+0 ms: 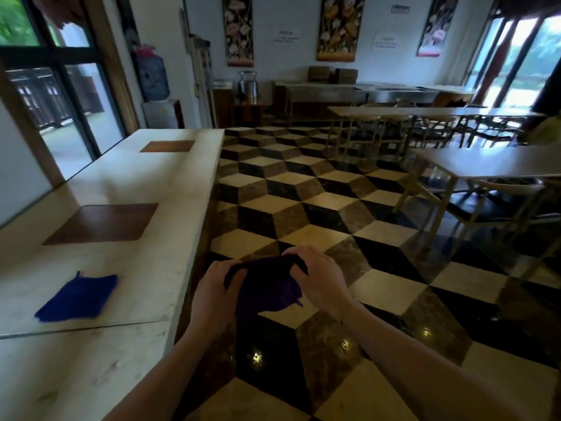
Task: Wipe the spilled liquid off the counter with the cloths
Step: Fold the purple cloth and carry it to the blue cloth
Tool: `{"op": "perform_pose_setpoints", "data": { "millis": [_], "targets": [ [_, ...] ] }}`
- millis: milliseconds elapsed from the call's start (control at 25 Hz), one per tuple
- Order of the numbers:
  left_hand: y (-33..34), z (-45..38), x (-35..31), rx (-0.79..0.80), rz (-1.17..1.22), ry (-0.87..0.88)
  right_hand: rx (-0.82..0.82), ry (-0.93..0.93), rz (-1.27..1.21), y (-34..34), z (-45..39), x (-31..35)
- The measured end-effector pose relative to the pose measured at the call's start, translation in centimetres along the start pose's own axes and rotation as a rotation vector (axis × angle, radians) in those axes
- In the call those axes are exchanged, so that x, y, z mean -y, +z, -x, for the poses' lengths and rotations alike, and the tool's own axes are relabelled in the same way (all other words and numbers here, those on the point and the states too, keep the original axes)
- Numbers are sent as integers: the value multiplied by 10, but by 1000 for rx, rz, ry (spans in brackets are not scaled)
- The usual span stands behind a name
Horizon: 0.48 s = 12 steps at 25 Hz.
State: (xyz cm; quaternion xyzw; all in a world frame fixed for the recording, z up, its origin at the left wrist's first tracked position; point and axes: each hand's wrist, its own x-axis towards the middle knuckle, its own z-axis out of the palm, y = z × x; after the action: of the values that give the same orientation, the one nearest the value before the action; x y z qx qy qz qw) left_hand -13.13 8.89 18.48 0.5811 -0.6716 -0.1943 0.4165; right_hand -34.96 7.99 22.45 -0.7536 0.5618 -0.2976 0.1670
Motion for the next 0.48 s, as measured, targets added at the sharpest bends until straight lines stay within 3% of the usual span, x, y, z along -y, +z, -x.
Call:
{"op": "perform_pose_setpoints", "data": {
  "millis": [480],
  "targets": [
    [-64, -186, 155, -81, -65, -112, 67, -44, -76, 131, -234, 31]
  ]
}}
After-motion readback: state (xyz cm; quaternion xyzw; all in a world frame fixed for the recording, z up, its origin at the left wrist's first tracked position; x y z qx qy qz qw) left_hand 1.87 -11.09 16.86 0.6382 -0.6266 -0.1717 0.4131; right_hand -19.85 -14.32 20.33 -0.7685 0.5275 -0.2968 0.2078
